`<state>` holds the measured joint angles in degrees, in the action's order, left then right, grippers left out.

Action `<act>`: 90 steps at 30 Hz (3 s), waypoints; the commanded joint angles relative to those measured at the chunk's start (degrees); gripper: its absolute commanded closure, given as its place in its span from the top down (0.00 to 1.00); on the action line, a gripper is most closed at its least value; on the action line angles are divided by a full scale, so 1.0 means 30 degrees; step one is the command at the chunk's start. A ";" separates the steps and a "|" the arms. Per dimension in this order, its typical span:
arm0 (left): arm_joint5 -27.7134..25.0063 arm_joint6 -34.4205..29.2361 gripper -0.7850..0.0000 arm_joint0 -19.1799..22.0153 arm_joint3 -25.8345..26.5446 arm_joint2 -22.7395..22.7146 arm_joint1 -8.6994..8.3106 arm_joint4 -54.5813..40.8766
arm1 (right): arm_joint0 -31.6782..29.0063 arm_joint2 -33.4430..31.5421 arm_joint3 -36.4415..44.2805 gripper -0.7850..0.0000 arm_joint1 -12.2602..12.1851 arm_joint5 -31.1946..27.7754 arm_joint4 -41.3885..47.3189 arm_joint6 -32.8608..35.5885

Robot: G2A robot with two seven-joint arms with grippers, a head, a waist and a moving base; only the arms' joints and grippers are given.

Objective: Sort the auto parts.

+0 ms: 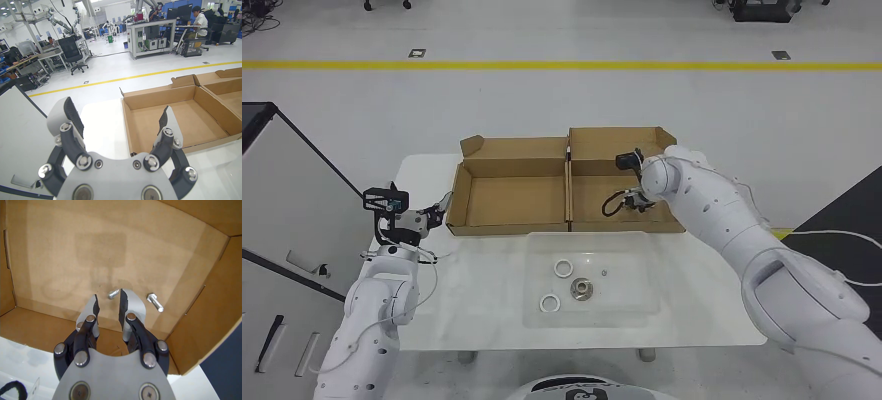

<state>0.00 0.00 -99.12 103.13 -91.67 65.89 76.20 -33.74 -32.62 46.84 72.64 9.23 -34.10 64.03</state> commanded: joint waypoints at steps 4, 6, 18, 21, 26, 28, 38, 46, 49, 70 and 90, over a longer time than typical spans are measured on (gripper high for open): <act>0.0000 0.0000 1.00 0.0000 0.0000 0.0000 0.0000 0.0000 | 0.0164 -0.0482 0.0589 0.37 -0.0119 -0.0151 -0.0322 -0.0153; 0.0000 0.0000 1.00 0.0000 0.0000 0.0000 0.0000 0.0000 | 0.0253 -0.0782 0.1248 0.40 -0.0265 -0.0061 -0.0586 0.0024; 0.0000 0.0000 1.00 0.0000 0.0000 0.0000 0.0000 0.0000 | -0.1530 -0.5114 0.8777 1.00 -0.2372 0.0052 -0.1865 0.2259; 0.0000 0.0000 1.00 0.0000 0.0000 0.0000 0.0000 0.0000 | -0.2705 -0.6521 1.1565 1.00 -0.2965 -0.0128 -0.2160 0.3168; 0.0000 0.0000 1.00 0.0000 0.0000 0.0000 0.0000 0.0000 | -0.4632 -0.8675 1.5813 1.00 -0.3709 -0.0581 -0.2062 0.4666; 0.0000 0.0000 1.00 0.0000 0.0000 0.0000 0.0000 0.0000 | -0.5256 -0.9424 1.7192 1.00 -0.3916 -0.0825 -0.1744 0.5137; 0.0000 0.0000 1.00 0.0000 0.0000 0.0000 0.0000 0.0000 | -0.7531 -1.0452 2.1768 1.00 -0.4383 -0.1763 0.0201 0.7234; 0.0000 0.0000 1.00 0.0000 0.0000 0.0000 0.0000 0.0000 | -0.8565 -0.9354 2.3329 1.00 -0.4376 -0.0878 0.0274 0.7063; 0.0000 0.0000 1.00 0.0000 0.0000 0.0000 0.0000 0.0000 | -0.8565 -0.9354 2.3329 1.00 -0.4376 -0.0878 0.0274 0.7063; 0.0000 0.0000 1.00 0.0000 0.0000 0.0000 0.0000 0.0000 | -0.8260 -0.5736 2.1520 1.00 -0.4237 -0.1695 -0.1354 0.7990; 0.0000 0.0000 1.00 0.0000 0.0000 0.0000 0.0000 0.0000 | -0.6914 -0.2032 1.8224 0.73 -0.3666 -0.1317 -0.1932 0.7817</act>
<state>0.00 0.00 -99.12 103.13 -91.67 65.89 76.20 -54.61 -39.02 102.15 61.53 5.42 -39.66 87.74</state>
